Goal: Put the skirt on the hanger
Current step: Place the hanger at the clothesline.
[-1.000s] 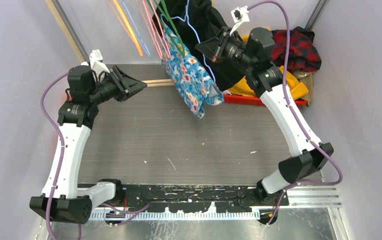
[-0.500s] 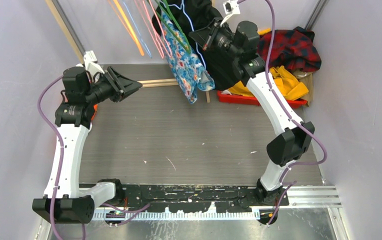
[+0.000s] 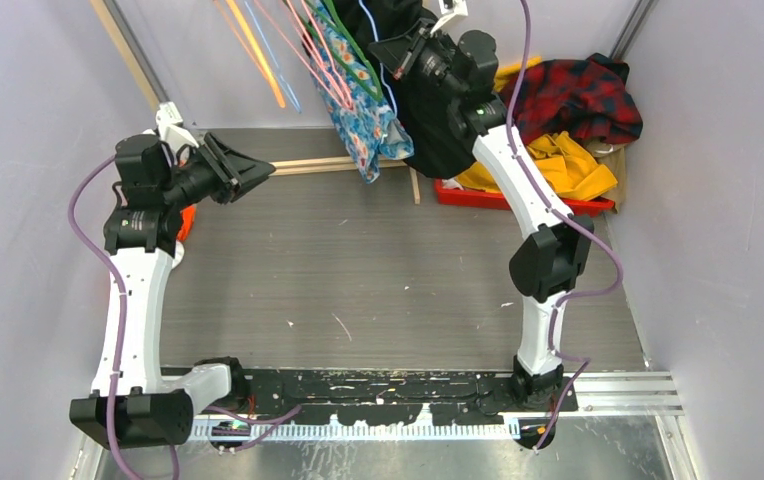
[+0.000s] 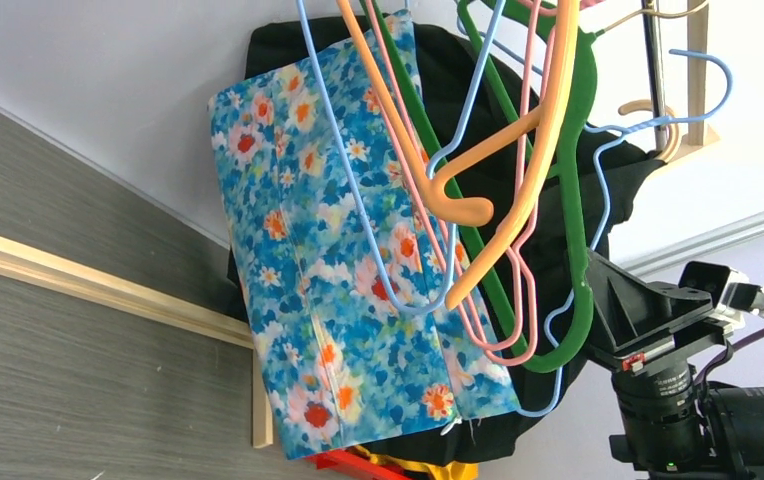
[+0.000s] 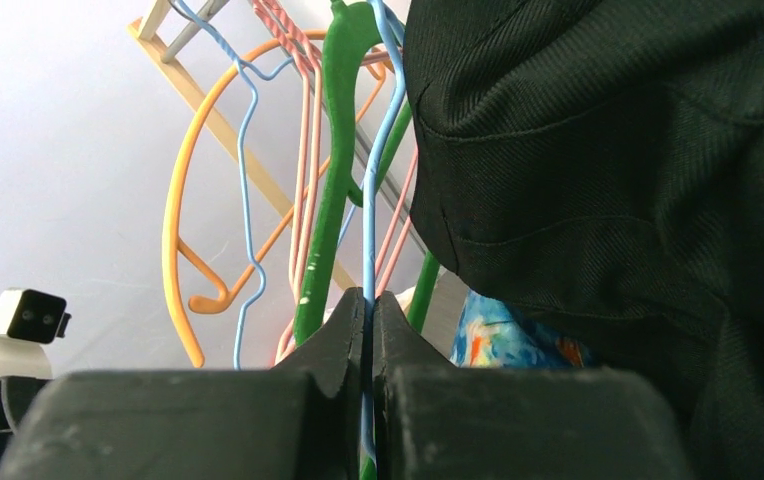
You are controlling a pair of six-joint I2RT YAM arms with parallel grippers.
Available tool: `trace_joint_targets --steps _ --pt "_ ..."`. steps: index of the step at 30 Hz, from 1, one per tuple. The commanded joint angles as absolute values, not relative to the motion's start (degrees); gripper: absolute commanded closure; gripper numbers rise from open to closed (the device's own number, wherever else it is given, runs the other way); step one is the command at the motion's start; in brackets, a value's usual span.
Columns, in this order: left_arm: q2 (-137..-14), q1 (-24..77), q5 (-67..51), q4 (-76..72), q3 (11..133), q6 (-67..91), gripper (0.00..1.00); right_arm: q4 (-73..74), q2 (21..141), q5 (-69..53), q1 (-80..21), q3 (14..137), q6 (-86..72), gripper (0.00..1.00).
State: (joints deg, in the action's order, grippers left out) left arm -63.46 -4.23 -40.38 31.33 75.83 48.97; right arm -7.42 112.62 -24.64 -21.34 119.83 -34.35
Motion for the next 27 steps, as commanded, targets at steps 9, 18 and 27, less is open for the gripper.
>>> trace_joint_targets --steps 9,18,27 --pt "-63.2 -6.2 -42.9 28.6 75.4 47.8 0.64 -16.4 118.1 -24.9 -21.0 130.0 -39.4 0.99" --pt "-63.3 -6.2 -43.2 27.5 74.5 48.2 0.64 -11.9 120.7 -26.5 -21.0 132.7 -39.4 0.99" --pt "-63.5 -6.3 -43.3 26.6 73.8 48.7 0.64 -7.0 114.5 -25.3 -21.4 122.1 -35.6 0.85"
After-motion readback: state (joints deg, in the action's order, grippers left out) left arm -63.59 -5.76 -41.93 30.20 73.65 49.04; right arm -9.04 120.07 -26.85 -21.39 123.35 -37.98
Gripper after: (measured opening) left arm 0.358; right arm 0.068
